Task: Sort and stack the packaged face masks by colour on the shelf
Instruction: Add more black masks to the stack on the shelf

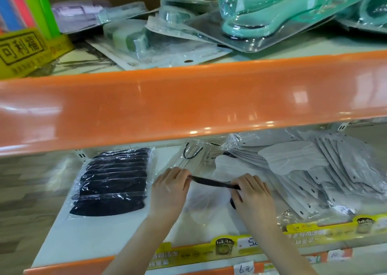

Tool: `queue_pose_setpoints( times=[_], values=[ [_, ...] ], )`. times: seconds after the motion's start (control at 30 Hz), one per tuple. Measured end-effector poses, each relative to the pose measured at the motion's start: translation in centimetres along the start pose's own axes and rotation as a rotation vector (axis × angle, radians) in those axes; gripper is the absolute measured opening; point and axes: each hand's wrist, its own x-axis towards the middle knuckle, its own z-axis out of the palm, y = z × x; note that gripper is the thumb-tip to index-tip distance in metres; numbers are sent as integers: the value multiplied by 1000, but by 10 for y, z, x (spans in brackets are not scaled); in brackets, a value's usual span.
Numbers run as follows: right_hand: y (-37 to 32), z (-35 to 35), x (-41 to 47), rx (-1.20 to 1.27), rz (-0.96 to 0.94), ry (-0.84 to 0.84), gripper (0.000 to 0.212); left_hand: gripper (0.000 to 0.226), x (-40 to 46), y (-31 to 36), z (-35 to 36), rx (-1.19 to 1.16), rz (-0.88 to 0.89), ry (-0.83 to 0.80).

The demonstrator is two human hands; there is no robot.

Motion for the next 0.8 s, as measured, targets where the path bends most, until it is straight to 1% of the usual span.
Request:
queue_pose_setpoints(
  times=[0.07,0.2,0.3,0.33,0.4,0.5,0.57,0.6,0.63,0.7,0.8],
  values=[
    [-15,2,9,67,-26,25,14,21,1,-12,-10,10,24,-10],
    [-48,10,27,159,-78,33,16,16,3,-37,-34,-4,51,-8],
    [-74,23,38,239,-151,39,14,23,2,-56,-46,9,23,-60],
    [-82,28,40,264,-178,27,15,21,0,-62,-49,22,-7,-57],
    [-98,37,44,274,-221,-14,19,6,-4,-75,-56,64,-38,-12],
    [-122,50,48,282,-277,-71,26,12,-14,-99,-69,124,-65,33],
    [-135,60,48,292,-313,-107,27,27,-21,-113,-78,160,-101,42],
    [-142,64,46,296,-333,-132,29,31,-25,-120,-81,176,-124,50],
    [-149,69,44,301,-348,-162,36,33,-30,-127,-84,191,-137,62],
    [-160,76,37,314,-353,-208,44,33,-40,-140,-87,209,-131,100],
    [-175,87,23,318,-335,-266,45,25,-57,-156,-91,205,-94,116]
  ],
)
